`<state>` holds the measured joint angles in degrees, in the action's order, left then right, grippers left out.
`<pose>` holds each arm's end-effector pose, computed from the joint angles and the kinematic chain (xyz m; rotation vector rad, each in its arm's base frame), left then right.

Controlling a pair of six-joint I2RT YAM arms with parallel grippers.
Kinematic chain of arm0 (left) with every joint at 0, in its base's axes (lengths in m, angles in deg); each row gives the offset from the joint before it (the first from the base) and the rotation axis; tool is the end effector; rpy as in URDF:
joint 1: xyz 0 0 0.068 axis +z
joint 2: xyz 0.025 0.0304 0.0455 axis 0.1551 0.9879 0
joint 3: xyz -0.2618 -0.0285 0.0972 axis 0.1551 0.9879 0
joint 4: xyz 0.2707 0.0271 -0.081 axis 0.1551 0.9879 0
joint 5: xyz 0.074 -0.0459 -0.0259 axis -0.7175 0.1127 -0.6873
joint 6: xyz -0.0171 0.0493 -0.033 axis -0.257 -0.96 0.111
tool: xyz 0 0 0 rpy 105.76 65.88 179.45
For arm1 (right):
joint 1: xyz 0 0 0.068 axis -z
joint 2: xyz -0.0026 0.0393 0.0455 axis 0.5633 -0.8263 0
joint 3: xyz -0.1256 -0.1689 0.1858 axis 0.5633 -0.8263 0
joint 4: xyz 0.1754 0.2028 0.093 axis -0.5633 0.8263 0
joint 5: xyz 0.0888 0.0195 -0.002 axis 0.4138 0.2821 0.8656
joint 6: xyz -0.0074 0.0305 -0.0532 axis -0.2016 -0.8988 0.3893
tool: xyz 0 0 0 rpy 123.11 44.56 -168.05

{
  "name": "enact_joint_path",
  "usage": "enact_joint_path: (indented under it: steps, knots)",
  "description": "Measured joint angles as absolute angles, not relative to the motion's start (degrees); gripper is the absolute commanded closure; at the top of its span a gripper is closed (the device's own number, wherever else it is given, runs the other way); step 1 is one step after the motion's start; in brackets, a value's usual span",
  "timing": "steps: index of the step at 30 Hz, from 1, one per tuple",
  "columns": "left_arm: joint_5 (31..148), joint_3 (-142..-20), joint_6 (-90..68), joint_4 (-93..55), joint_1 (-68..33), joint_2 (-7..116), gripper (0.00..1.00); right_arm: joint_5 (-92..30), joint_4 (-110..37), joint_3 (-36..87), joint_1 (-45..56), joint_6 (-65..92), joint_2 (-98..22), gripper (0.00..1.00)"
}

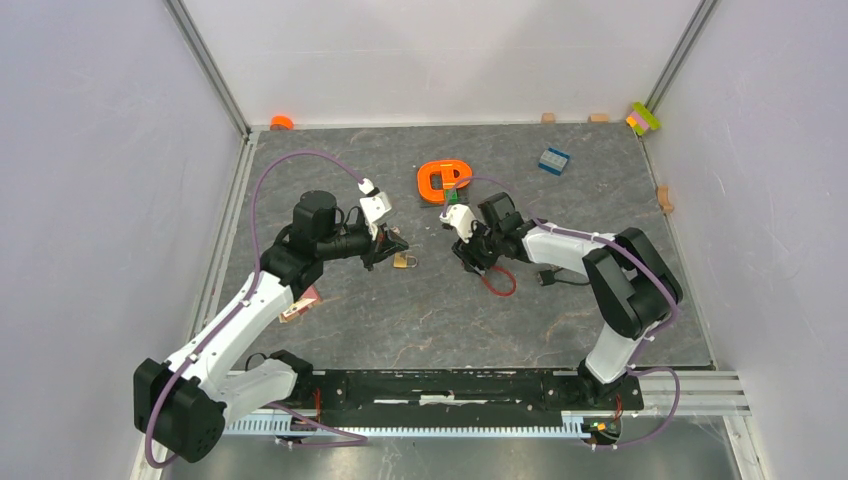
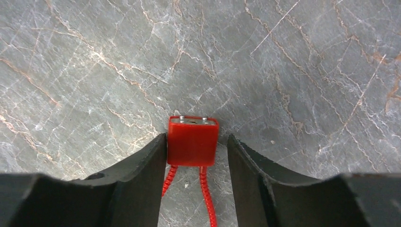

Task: Unlock with the key
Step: Pick up the lock from the center of the board.

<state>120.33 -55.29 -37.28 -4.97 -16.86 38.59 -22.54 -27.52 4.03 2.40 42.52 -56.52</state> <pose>0.2188 -0.1383 0.2997 1.0796 1.6723 -0.8097 0.3028 0.2040 0.1357 -1.2492 2.1973 0.4312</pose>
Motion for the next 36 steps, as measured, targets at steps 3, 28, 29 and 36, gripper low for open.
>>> enact_joint_path:
  steps: [3,28,29,36]
  knots:
    - [120.3,-55.3,-37.3,-5.0,-16.9,38.6,0.98,-22.5,-27.6,4.0,2.4,42.3,-56.6,0.65]
    - [135.5,-65.2,-20.8,-1.5,-16.8,48.4,0.98,3.7,-31.1,-4.9,6.2,65.3,-21.2,1.0]
    - [136.4,-65.3,-19.3,-1.6,-16.8,48.8,0.98,4.7,-30.7,-5.7,6.2,66.5,-20.5,1.0]
    - [141.3,-67.4,-11.4,-2.3,-16.8,51.0,0.98,9.4,-26.3,-6.0,6.2,73.5,-19.0,1.0]
